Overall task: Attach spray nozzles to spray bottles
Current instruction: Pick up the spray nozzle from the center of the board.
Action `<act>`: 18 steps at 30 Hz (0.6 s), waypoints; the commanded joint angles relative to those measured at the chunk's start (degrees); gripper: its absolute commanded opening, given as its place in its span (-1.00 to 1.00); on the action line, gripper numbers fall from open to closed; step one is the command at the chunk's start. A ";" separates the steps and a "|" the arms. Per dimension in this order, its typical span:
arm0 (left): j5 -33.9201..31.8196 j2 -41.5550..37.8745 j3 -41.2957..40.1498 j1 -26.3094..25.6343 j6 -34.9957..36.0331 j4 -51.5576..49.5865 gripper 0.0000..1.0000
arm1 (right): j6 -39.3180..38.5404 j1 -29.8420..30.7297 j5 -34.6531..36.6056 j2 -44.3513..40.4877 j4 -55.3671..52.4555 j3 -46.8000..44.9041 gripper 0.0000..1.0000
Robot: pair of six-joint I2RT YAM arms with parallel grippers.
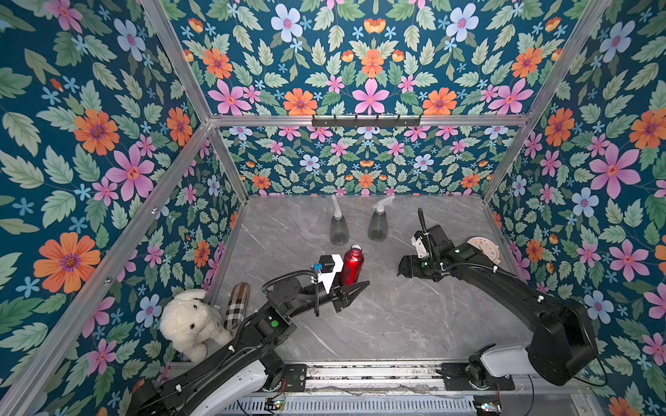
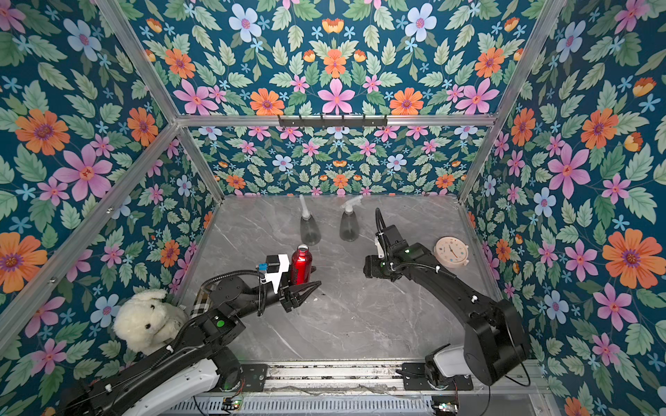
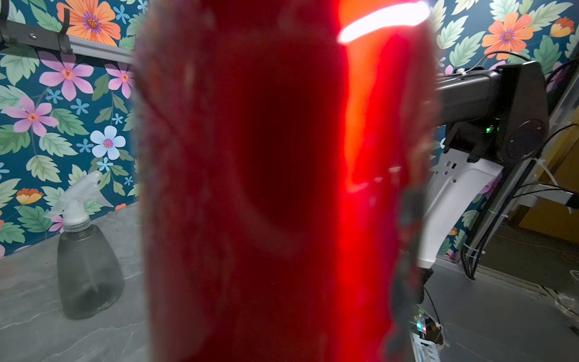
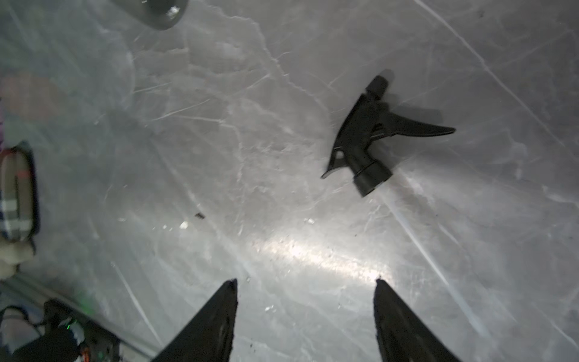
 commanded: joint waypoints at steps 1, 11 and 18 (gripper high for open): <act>-1.10 -0.14 0.33 0.04 0.30 0.28 -1.00 | 2.86 -2.49 2.71 3.62 7.64 -0.56 0.39; -2.11 -0.81 -0.36 0.01 0.65 0.44 -1.00 | 10.73 -3.74 -1.87 10.19 10.96 -4.87 0.39; -1.80 -0.35 -0.81 0.01 0.74 1.15 -1.00 | 17.26 2.13 -17.62 10.15 16.70 -4.47 0.36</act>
